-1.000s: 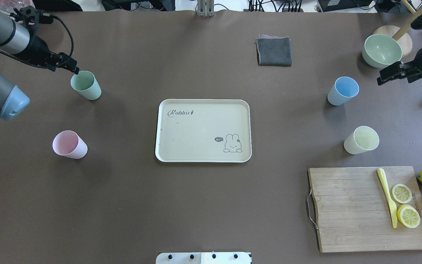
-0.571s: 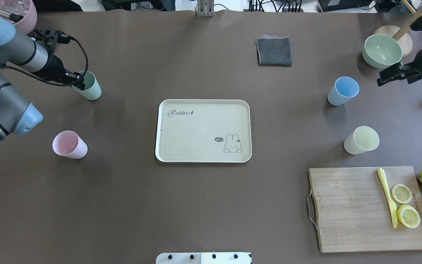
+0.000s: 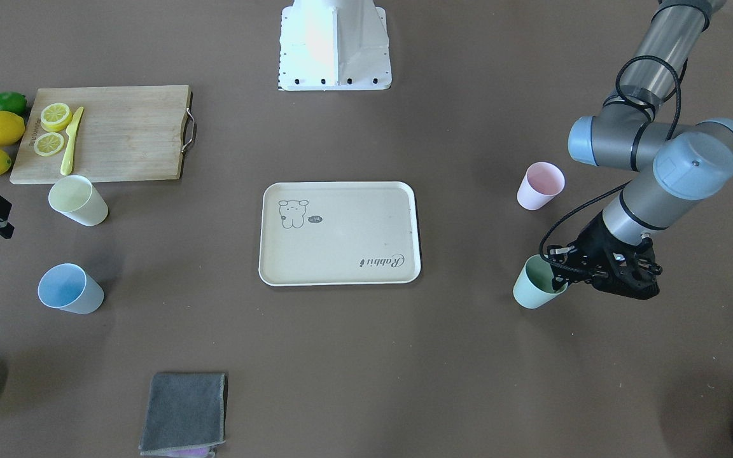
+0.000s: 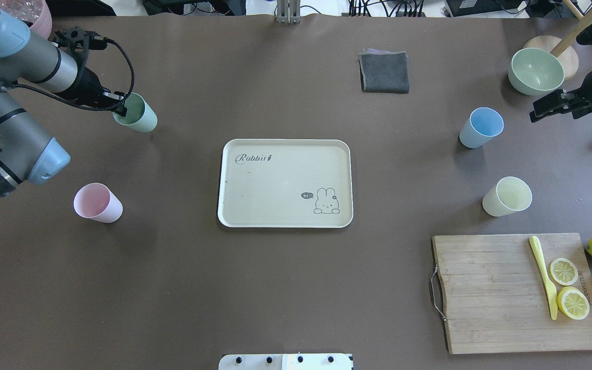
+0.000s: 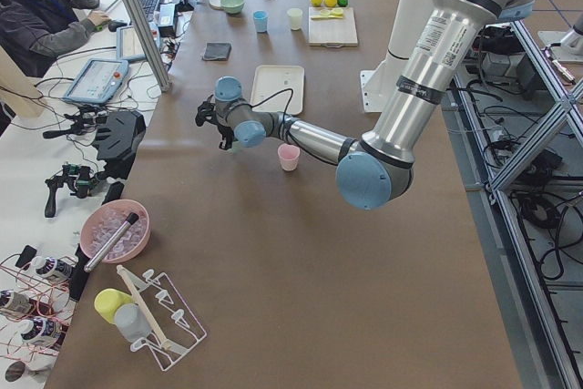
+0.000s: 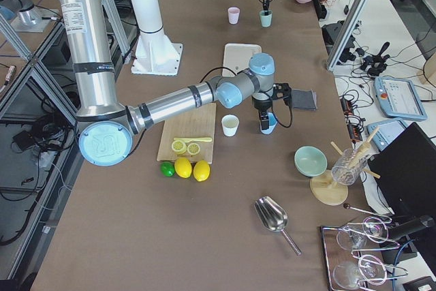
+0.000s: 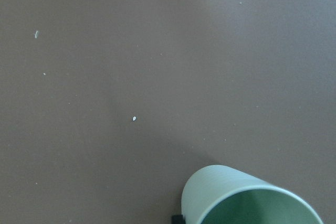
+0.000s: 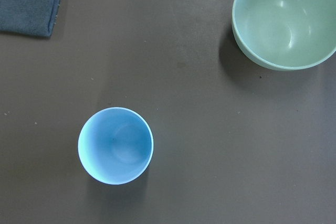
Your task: Place all cups on tray
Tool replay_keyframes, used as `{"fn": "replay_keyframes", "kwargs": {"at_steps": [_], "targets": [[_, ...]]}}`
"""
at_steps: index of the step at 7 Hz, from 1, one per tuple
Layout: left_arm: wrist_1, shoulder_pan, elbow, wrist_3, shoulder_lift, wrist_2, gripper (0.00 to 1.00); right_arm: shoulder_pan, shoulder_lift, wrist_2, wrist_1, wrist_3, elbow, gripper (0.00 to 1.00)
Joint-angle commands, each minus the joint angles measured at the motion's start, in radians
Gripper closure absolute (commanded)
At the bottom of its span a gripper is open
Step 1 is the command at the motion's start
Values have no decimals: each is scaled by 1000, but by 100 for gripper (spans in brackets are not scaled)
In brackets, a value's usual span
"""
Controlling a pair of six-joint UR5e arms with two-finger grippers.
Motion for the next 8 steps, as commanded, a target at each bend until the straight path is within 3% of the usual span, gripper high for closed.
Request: {"fn": "replay_keyframes", "kwargs": {"at_steps": [1,4,8], "targets": [[143,22,-77,-120,-83,1,100,1,-5,0,0,0,-2,0],[259,189,-118,-272,-192,93,100,1,-12,0,0,-5,-22,0],[256,273,-56,-311,-230,175,100,0,14,-3,0,-7,-78,0]]}}
